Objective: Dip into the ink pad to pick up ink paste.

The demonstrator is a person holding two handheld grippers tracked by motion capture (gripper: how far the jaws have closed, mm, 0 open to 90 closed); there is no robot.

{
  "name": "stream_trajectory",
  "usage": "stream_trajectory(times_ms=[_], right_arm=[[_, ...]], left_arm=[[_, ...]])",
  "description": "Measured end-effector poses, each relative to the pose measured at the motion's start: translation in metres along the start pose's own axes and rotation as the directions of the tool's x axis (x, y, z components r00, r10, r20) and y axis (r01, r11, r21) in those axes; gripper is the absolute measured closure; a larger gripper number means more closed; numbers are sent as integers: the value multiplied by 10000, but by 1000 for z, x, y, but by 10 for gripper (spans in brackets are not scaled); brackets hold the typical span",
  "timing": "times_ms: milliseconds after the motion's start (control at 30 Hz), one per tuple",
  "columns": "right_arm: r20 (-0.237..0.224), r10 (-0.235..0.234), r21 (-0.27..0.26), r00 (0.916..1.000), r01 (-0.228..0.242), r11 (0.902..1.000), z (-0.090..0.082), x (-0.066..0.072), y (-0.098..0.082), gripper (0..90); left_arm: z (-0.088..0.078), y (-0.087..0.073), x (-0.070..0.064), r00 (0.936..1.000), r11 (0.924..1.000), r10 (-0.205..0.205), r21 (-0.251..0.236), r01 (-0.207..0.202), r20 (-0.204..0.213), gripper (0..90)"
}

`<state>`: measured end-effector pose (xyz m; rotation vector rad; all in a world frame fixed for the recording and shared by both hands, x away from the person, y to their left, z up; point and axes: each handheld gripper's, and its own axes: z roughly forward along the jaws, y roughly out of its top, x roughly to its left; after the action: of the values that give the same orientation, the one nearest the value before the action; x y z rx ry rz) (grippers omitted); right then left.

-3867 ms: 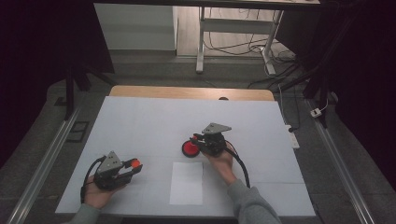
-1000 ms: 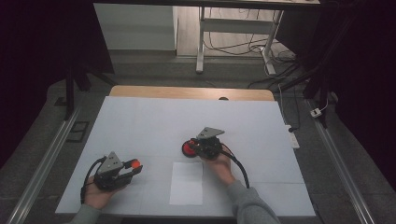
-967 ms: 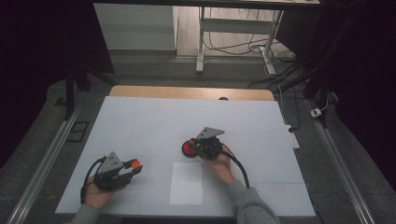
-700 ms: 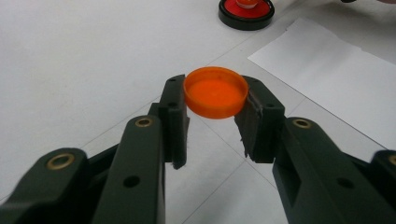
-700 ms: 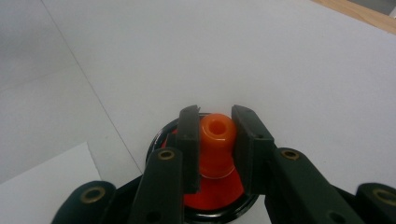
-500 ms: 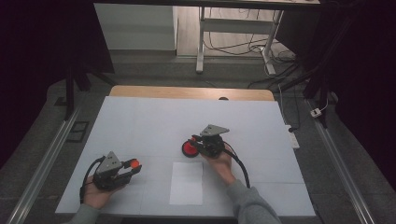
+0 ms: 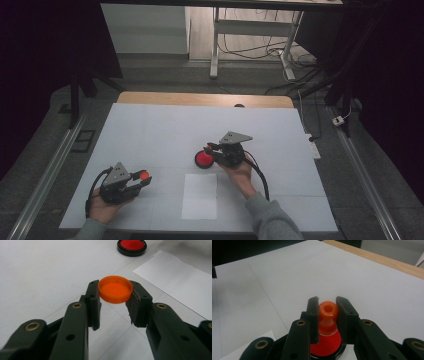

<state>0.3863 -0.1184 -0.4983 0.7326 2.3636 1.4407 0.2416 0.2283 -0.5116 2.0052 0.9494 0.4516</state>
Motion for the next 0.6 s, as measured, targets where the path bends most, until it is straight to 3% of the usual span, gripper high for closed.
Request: stream_trajectory(times_ms=[600], right_arm=[[-387, -40, -171, 9992, 33, 9998, -21, 11, 0, 721]], left_arm=[[3, 1, -2, 10000, 10000, 6, 40, -6, 40, 644]])
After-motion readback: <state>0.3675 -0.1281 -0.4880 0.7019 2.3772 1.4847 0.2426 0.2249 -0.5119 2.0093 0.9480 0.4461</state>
